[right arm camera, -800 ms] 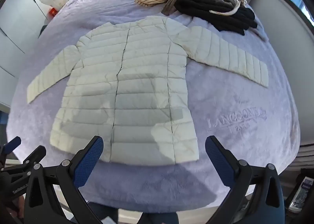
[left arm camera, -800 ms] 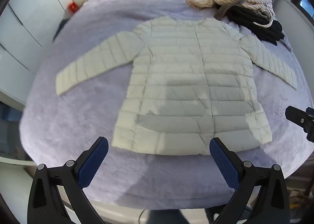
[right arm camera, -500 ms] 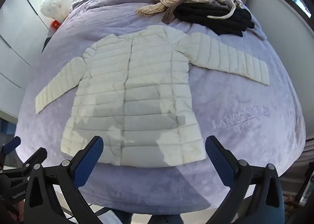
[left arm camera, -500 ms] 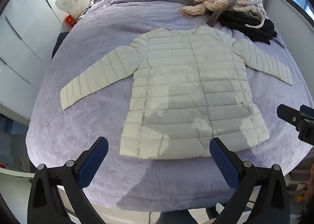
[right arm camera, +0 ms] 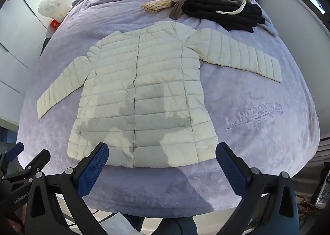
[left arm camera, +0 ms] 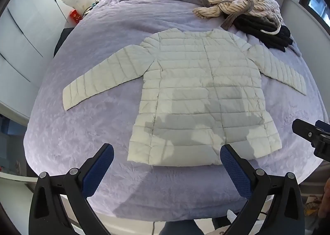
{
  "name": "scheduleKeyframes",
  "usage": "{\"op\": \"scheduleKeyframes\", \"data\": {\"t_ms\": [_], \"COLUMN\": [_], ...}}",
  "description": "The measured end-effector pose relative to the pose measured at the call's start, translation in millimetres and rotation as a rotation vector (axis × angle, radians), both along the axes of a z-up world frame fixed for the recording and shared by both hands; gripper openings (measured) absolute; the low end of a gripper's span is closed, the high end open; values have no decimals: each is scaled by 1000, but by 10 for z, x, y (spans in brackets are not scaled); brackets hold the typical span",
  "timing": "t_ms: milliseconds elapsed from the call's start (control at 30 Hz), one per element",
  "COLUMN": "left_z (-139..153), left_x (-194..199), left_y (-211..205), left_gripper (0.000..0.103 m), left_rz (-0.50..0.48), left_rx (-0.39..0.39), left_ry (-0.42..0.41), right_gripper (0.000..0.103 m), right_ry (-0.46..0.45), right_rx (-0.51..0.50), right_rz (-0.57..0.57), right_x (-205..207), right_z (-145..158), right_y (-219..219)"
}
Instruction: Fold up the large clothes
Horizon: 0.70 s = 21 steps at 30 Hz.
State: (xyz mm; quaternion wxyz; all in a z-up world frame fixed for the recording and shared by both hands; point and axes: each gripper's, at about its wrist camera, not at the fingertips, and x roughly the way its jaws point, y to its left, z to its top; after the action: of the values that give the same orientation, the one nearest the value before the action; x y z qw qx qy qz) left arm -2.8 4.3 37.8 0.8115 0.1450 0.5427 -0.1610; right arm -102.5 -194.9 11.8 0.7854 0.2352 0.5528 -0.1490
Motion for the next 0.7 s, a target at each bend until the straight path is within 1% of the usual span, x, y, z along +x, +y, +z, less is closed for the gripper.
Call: {"op": "scheduleKeyframes", "data": {"t_ms": [333,700], "left_z": [-26,-93], "left_x": [126,211], "left_y": [16,-37], "left_gripper": [103,103], "left_rz": [26,24], "left_rx": [-1,7], "left_ry": [16,37], "right_gripper": [103,103], "right_ry": [-2,26], "right_rx": [10,19], "right_rz": [14,25], "right_x": [157,287], "right_z": [51,-11], "right_y": [-35,-78]}}
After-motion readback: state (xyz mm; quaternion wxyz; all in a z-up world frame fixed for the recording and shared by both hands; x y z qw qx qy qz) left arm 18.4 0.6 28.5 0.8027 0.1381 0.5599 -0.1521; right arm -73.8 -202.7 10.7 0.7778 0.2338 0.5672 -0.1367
